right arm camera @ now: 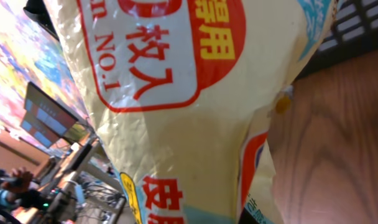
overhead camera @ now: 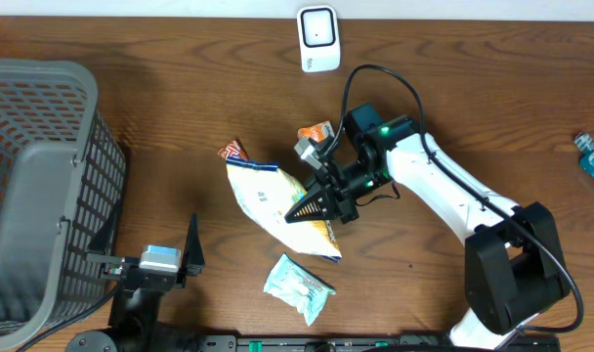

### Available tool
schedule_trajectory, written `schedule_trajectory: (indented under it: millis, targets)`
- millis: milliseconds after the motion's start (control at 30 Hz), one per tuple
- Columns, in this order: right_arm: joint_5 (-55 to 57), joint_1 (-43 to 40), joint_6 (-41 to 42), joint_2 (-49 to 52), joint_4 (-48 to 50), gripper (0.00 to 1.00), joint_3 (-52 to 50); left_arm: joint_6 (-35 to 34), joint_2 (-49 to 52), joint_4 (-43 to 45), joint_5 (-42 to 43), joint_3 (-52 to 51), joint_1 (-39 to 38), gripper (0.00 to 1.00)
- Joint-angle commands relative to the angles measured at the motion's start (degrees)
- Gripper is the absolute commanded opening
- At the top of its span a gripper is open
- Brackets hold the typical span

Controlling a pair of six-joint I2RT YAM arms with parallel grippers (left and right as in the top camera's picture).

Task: Scan the item barcode
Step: 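Lift the white wipes pack and drag it toward table centre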

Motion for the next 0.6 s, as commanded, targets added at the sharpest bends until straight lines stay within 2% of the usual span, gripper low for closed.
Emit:
schedule_trajectory:
  millis: [0, 333, 567]
  targets:
    - [-2.7, 0.4, -1.3, -0.1, -1.9, 0.01, -0.1, 0.4, -0.3, 0.2, -0.7, 0.1, -0.3, 1.00]
    - [7.3, 0.8, -1.2, -0.1, -9.3, 0.01, -0.2, 0.4, -0.3, 0.2, -0.7, 0.1, -0.3, 1.00]
    - [10.8, 1.1, 5.6, -0.1, -8.7, 0.02, -0.3, 0.4, -0.3, 0.2, -0.7, 0.1, -0.3, 1.00]
